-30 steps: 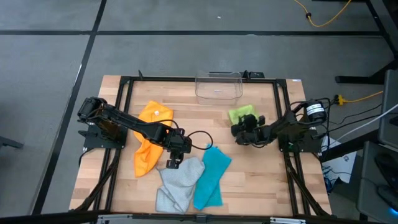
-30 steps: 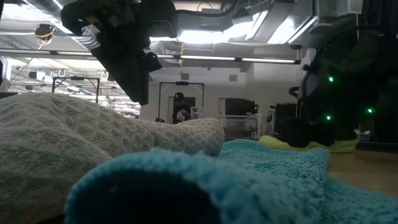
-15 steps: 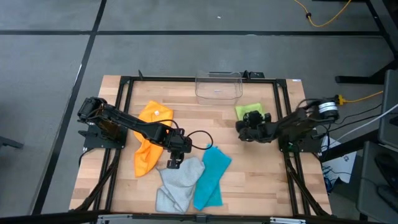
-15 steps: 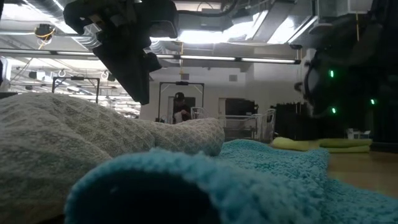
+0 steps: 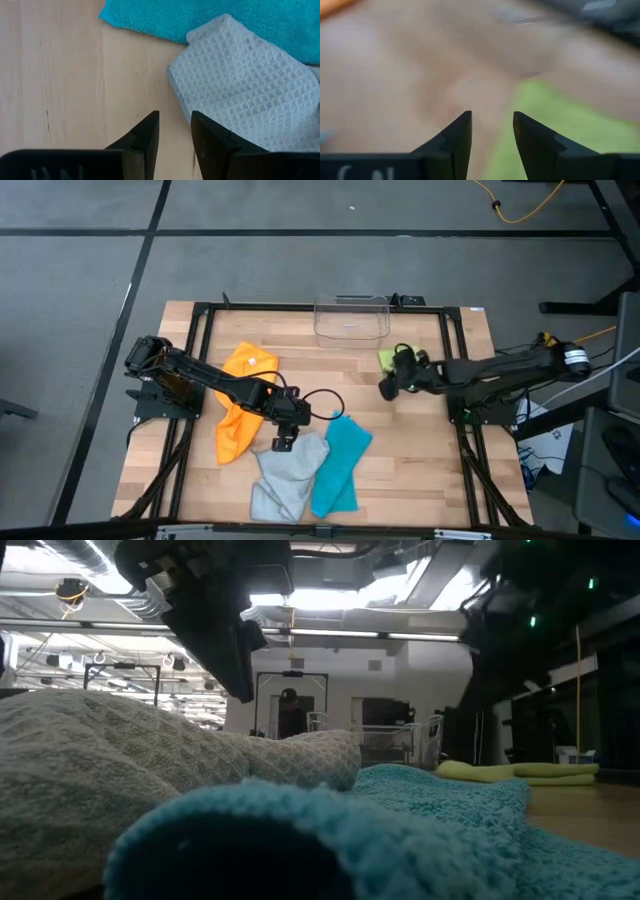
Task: Fold microfiber towels
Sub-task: Move the gray microfiber towel to the middle left of the table
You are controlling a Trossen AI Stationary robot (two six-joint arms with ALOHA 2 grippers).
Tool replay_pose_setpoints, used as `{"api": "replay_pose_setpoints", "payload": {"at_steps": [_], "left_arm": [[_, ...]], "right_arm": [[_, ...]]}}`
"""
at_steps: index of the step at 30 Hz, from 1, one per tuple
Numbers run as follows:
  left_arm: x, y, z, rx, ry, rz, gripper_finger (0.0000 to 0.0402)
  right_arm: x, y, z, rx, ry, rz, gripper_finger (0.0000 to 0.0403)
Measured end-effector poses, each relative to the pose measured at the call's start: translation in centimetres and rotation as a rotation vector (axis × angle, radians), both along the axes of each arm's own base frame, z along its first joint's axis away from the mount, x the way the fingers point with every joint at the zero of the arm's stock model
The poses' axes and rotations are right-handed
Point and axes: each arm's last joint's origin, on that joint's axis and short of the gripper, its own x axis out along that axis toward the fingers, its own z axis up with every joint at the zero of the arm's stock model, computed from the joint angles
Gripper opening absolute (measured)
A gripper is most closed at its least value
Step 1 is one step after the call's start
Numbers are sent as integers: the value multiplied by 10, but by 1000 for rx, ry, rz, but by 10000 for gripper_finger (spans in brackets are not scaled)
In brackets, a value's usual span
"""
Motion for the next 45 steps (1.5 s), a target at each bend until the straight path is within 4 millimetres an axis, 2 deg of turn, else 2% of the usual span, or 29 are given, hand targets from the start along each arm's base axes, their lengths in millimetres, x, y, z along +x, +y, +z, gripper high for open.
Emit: {"api": "replay_pose_setpoints", "payload": {"at_steps": [2,6,12,21,30,36,40,43,45], "left_arm": [[1,0,1,15,-17,9,105],[4,2,2,67,-59,42,105],[6,1,3,68,-86,47,105],[7,1,4,67,-92,47,105],[7,1,4,67,-92,46,105],[7,1,4,67,-92,46,105],[7,1,4,67,-93,46,105],[7,1,4,66,-95,46,105],[7,1,4,66,-96,46,105]], "right_arm": [[4,4,9,98,-24,137,147],[11,15,14,215,-63,361,147],[15,31,12,187,-35,607,147],[27,44,1,165,-18,675,147],[37,48,-4,235,-87,606,149],[41,49,-13,265,-56,573,187],[44,51,-22,236,-7,614,216],[45,55,-30,246,34,648,222],[46,59,-35,323,45,654,223]]}}
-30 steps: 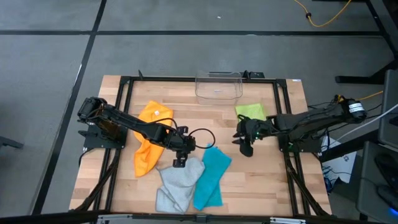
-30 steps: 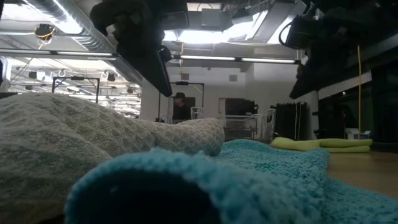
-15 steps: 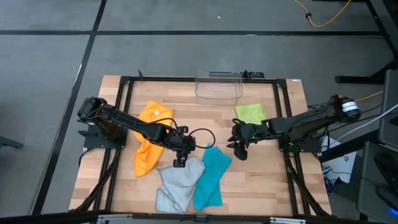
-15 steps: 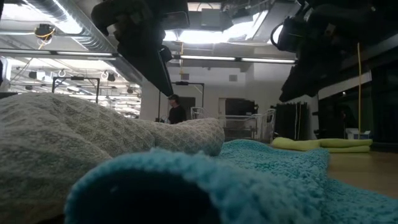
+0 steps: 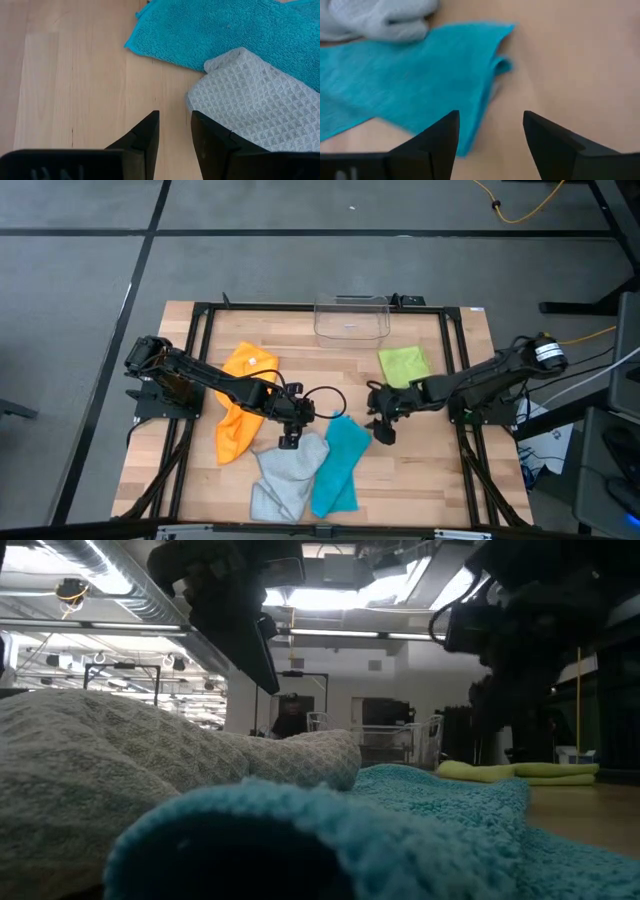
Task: Fold microfiber towels
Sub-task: Move the gray microfiber towel to the middle left of the table
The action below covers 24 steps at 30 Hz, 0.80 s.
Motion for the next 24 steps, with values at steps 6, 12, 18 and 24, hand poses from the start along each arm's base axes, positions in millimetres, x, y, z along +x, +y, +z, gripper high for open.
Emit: {"api": "replay_pose_setpoints", "payload": {"at_steps": [6,12,18,24], "left_arm": [[0,0,0,0,-2,0,105],[0,0,0,-1,-4,0,105],[1,0,1,-2,-10,0,105],[1,0,1,-3,-10,-1,105]], "right_arm": [[1,12,-10,127,61,41,223],[5,30,-15,68,-1,190,223],[4,35,-20,-15,-2,181,223],[5,34,-20,-56,-13,119,223]]}}
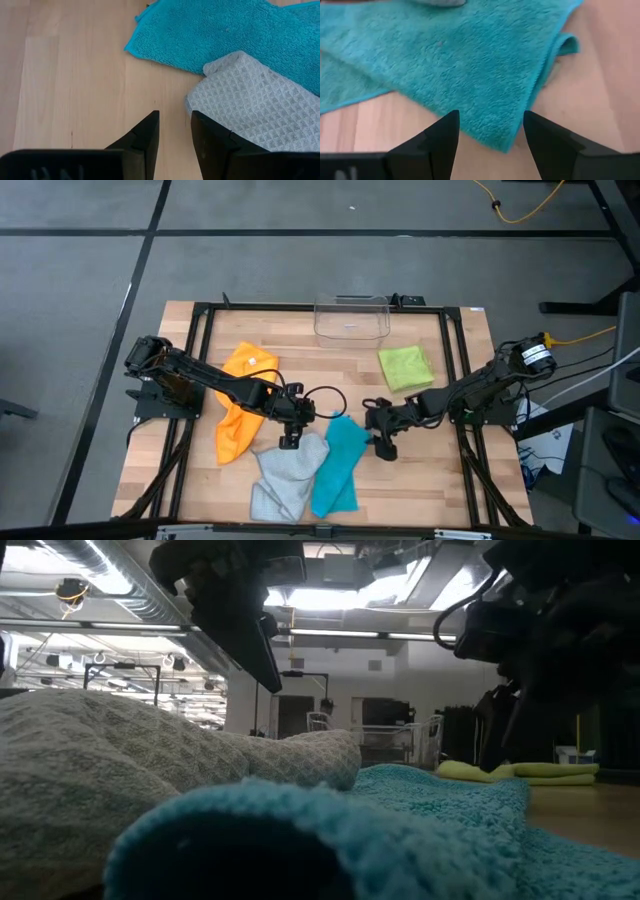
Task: Fold microfiber towels
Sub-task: Move the gray microfiber towel to the middle left of the table
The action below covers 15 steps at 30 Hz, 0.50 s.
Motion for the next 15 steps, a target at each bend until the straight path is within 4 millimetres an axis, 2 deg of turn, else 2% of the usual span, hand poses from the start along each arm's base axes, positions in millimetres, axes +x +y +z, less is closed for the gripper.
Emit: {"api": "replay_pose_setpoints", "payload": {"at_steps": [4,8,10,15], "left_arm": [[0,-7,1,-108,9,-77,105],[2,-25,3,-340,-2,-257,105],[2,-36,1,-373,-5,-306,105],[7,-60,-27,-364,53,-356,105]], "right_arm": [[1,0,1,-3,-14,-7,223],[1,-1,1,-36,-26,-33,223],[2,-2,1,-57,-34,-53,223],[3,-3,2,-94,-54,-88,223]]}}
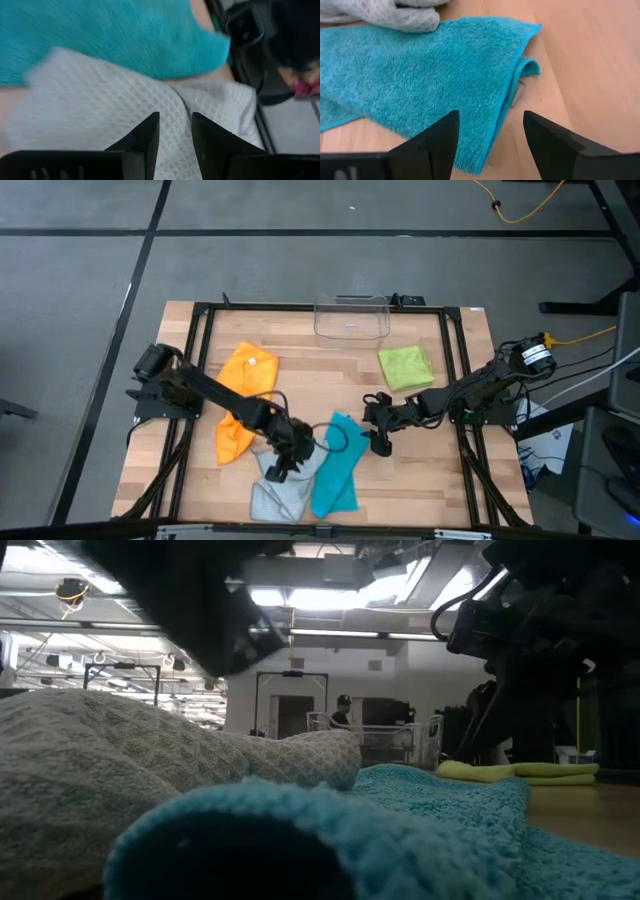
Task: Fold microfiber towels
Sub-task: Move the gray microfiber towel to the middle left of the table
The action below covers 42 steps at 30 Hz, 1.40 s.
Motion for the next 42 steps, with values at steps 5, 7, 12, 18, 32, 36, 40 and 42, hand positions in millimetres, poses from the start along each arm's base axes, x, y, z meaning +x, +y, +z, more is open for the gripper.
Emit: {"api": "replay_pose_setpoints", "payload": {"at_steps": [5,7,12,18,32,36,40,42], "left_arm": [[6,-15,-29,33,26,-20,102],[7,-17,-39,75,34,-5,98],[5,-3,-50,279,89,104,89],[-2,41,-43,459,205,192,73],[-21,207,-37,746,450,486,46],[-28,219,-11,684,439,584,36],[-33,206,23,503,334,671,27],[-34,192,39,360,280,673,23]], "right_arm": [[1,0,0,1,-7,-1,223],[1,0,1,3,-10,-1,223],[1,0,1,4,-10,-3,223],[1,0,1,4,-10,-3,223],[1,0,1,39,-10,-44,223],[1,0,1,39,-11,-44,223],[1,0,1,37,-13,-40,223],[1,0,1,35,-13,-37,223]]}}
